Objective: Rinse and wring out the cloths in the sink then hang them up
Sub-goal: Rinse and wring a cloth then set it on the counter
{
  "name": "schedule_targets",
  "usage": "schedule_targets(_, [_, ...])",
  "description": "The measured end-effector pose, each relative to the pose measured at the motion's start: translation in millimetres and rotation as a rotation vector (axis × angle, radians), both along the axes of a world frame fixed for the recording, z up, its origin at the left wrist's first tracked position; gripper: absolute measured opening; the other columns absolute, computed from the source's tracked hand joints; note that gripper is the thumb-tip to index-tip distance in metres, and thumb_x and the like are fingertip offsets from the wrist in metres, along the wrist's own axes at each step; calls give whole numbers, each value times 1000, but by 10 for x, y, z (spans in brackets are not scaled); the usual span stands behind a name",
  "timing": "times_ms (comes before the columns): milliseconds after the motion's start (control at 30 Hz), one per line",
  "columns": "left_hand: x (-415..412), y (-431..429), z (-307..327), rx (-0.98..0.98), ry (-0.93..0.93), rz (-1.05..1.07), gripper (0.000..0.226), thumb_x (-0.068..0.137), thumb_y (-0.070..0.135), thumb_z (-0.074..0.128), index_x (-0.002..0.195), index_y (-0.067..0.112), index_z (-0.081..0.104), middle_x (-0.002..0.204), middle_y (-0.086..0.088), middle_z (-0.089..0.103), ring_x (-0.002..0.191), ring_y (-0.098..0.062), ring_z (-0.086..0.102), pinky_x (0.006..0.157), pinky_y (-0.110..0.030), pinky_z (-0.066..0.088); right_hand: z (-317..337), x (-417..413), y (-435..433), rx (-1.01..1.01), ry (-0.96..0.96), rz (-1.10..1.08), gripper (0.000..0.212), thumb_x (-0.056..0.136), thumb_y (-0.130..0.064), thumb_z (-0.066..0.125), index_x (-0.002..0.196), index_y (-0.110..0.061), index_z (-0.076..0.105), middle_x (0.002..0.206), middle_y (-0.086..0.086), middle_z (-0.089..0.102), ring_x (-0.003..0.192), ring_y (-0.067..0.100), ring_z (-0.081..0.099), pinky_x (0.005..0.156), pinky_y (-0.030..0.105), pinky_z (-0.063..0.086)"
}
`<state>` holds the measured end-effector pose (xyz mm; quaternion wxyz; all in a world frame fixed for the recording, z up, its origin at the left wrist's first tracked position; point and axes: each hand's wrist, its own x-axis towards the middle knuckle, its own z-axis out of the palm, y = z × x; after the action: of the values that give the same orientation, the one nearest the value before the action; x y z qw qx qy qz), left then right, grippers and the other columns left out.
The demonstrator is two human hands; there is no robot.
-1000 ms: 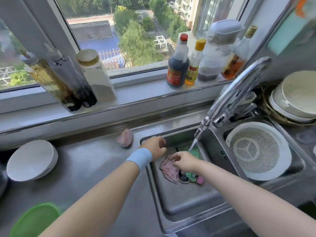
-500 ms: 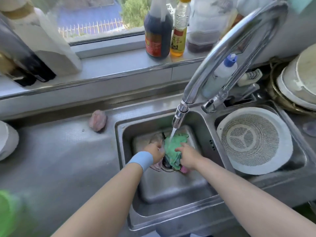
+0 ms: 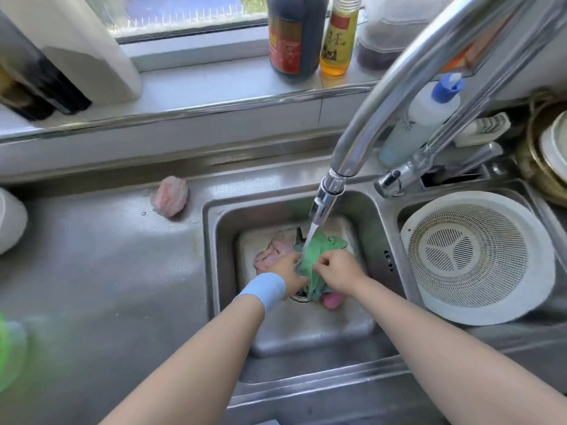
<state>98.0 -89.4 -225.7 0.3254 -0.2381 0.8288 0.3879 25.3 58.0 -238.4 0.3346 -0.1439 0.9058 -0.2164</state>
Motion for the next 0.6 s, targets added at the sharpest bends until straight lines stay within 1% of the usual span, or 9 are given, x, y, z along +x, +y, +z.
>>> schedule_targets(67, [1, 7, 116, 48, 51, 36, 72, 79, 34, 71, 143, 37, 38, 109, 19, 49, 95, -13, 62, 77, -28, 53, 174, -22, -32, -70, 14, -26, 33, 89, -36, 65, 60, -25, 53, 76, -3, 59, 86, 21, 56, 73, 31, 40])
schedule_targets(100, [2, 0, 181, 64, 72, 51, 70, 77, 35, 72, 140, 37, 41, 109, 21, 52, 98, -13, 62, 81, -31, 53, 279, -41, -55, -114, -10, -60, 33, 91, -37, 63, 62, -25, 52, 76, -5, 58, 85, 19, 55, 71, 30, 40])
schedule_targets(167, [-4, -31, 319, 68, 107, 65, 62, 74, 39, 74, 131, 35, 51, 108, 19, 62, 95, -9, 61, 85, -29, 50, 504, -91, -102, -218, -95, -143, 33, 95, -36, 58, 66, -23, 51, 70, -9, 55, 75, 15, 52, 64, 28, 38])
schedule_targets(267, [-26, -80, 559, 71, 165, 78, 42, 82, 35, 70, 123, 31, 62, 113, 8, 69, 100, -14, 63, 93, -31, 49, 846, -148, -138, -319, -134, -181, 31, 98, -33, 54, 70, -20, 52, 67, -8, 52, 69, 13, 48, 65, 31, 38])
schedule_targets(300, [-43, -101, 656, 64, 185, 80, 36, 85, 32, 67, 121, 30, 64, 111, 7, 69, 97, -14, 63, 89, -29, 49, 946, -157, -142, -348, -144, -187, 28, 99, -30, 53, 74, -17, 56, 70, -6, 54, 70, 13, 50, 66, 32, 39])
schedule_targets(367, [-79, -157, 870, 51, 210, 86, 23, 90, 28, 62, 113, 28, 67, 98, 7, 68, 86, -14, 61, 74, -24, 46, 1108, -162, -143, -402, -210, -201, 17, 98, -20, 57, 91, -7, 66, 80, 3, 63, 76, 16, 57, 71, 34, 46])
schedule_targets(433, [-110, -239, 1072, -1, 220, 75, 4, 92, 26, 60, 92, 28, 63, 82, 9, 63, 78, -16, 59, 59, -21, 41, 1235, -156, -114, -414, -267, -214, 11, 92, -10, 64, 101, -5, 69, 87, 8, 68, 79, 19, 61, 75, 38, 52])
schedule_targets(500, [-119, -315, 1253, -52, 210, 90, 12, 90, 30, 63, 80, 28, 56, 76, 6, 61, 67, -15, 56, 53, -22, 39, 1346, -160, -81, -415, -260, -240, 10, 89, -7, 66, 96, -10, 73, 84, 6, 68, 76, 18, 60, 70, 35, 51])
schedule_targets(600, [-111, -374, 1450, -82, 229, 137, 32, 82, 39, 71, 70, 20, 48, 66, 4, 51, 55, -12, 46, 47, -23, 34, 1535, -159, -104, -529, -303, -376, 10, 89, -5, 67, 93, -6, 76, 80, 9, 69, 69, 19, 60, 62, 30, 49])
